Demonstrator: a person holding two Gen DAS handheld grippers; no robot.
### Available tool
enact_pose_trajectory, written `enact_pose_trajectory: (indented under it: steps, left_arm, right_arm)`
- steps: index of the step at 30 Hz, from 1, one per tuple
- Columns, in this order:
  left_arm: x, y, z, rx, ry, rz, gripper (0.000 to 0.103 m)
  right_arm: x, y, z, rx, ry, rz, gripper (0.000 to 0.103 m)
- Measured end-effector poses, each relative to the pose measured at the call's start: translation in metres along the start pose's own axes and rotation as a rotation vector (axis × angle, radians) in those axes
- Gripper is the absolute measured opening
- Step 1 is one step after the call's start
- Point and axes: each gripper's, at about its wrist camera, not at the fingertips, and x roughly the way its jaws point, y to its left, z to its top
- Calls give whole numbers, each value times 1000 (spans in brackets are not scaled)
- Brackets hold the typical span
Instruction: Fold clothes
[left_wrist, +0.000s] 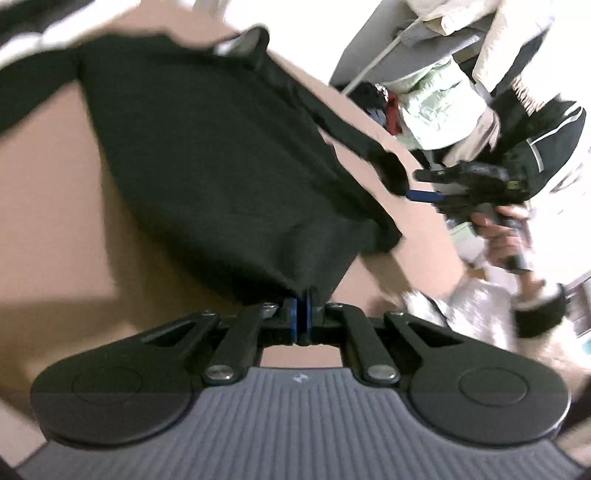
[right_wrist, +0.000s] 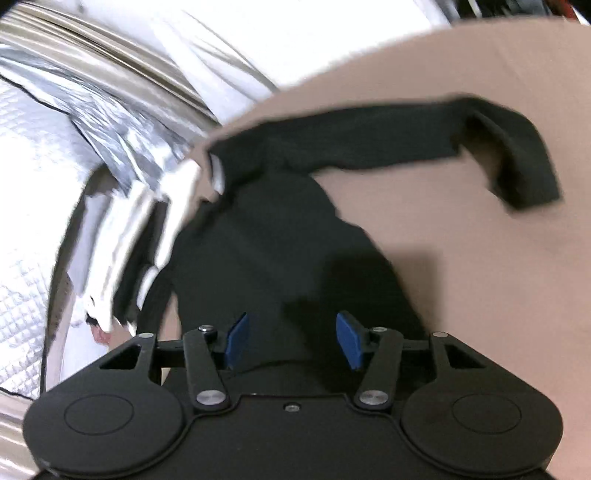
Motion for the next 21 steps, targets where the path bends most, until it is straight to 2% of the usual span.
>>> enact_pose_trajectory:
  steps: [2,4,6,9,10,12,14,15,16,17,18,19,21]
  left_arm:
    - [-5,4,-11,3,-12,39,4]
    - [-3,11,-17,-26,-24,49,4]
    - [4,17,-20,-56,-14,58,4]
    - [10,21,-19,-45,14,97,4]
    - [10,21,-18,-46,17,105,4]
    - [8,20,-14,-47,12,114,4]
    - [6,17,-11,-39,12,129,4]
    - [6,17,-11,-39,16,142,4]
    - [6,16,-10,-42,22,157,4]
    - [5,16,-10,-46,30,169,4]
    - [4,14,-10,-47,37,173,4]
    - [0,9,-10,-39,47,167,4]
    - [-15,1,-11,-32,71,125,4]
  right_arm:
    - [-4,-17,-2,10,45,-101,58]
    - [-4,-32,-9,32,69,-238,58]
    - [0,-44,-13,71,98,-238,59]
    - [11,-61,-16,179,140,-154,59]
    - [18,-61,-16,199,158,-156,59]
    - [33,-52,-17,149,208,-183,62]
    - [49,-34,-17,-12,241,-244,68]
    - [55,-25,-18,-102,240,-284,67]
    - [60,-17,-22,-196,246,-316,62]
    - [66,-9,-27,-287,269,-339,21]
    - [68,-1,-32,-364,296,-353,9]
    - [64,8,-35,-417,309,-354,9]
    - [41,30,-37,-498,271,-339,9]
